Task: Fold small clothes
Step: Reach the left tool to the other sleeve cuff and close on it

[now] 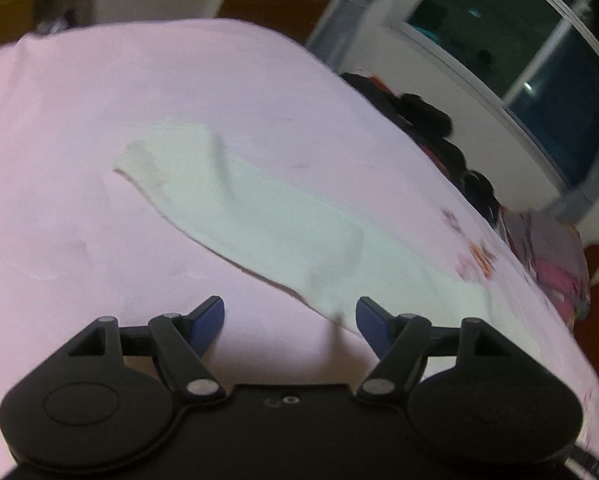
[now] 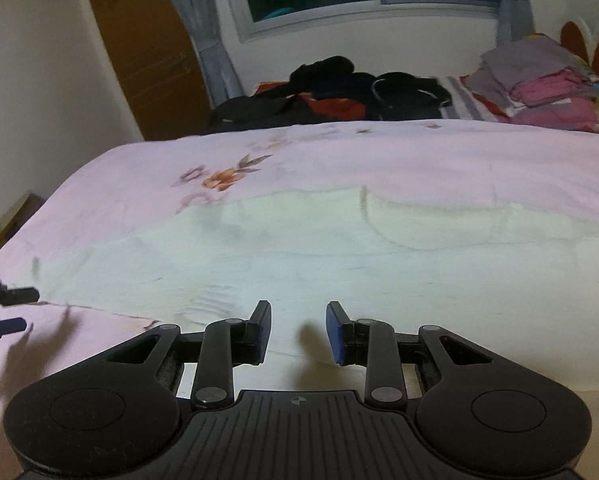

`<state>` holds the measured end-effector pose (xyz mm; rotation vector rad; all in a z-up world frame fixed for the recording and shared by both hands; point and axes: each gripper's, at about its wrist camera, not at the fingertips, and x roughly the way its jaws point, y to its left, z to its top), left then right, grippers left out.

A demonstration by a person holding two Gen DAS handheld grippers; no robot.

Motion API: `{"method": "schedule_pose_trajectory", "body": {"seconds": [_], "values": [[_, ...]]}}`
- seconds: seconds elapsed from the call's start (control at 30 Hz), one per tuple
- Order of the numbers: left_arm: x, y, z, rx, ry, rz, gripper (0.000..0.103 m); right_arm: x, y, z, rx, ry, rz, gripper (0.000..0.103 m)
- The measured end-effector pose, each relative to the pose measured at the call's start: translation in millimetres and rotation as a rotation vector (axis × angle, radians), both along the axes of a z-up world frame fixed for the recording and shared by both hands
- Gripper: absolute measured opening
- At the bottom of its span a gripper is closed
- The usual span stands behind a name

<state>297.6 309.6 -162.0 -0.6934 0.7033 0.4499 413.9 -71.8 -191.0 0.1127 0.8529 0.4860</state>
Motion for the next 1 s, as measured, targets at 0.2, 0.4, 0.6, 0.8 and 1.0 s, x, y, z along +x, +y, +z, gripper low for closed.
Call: {"method": "schedule_pose_trajectory", "body": {"seconds": [0.2, 0.4, 0.6, 0.8, 1.0], "values": [[4, 35, -14, -0.089, -0.086, 0.068, 0.068, 7, 20, -7, -0.007, 0.009, 0.008, 0.030], [11, 63, -22, -0.129, -0.154, 0.165, 0.035, 13, 32, -14, -0.022, 0.012, -0.004, 0.030], [5, 61, -26, -0.066, -0.158, 0.183, 0.005, 19, 44, -34, -0.068, 0.044, -0.004, 0.030], [10, 29, 11, 0.053, -0.227, 0.071, 0.004, 21, 36, -28, -0.010, 0.031, -0.030, 0.030], [39, -59, 64, 0.143, -0.334, -0.226, 0.004, 12, 7, -15, 0.050, 0.026, -0.074, 0.030]]}}
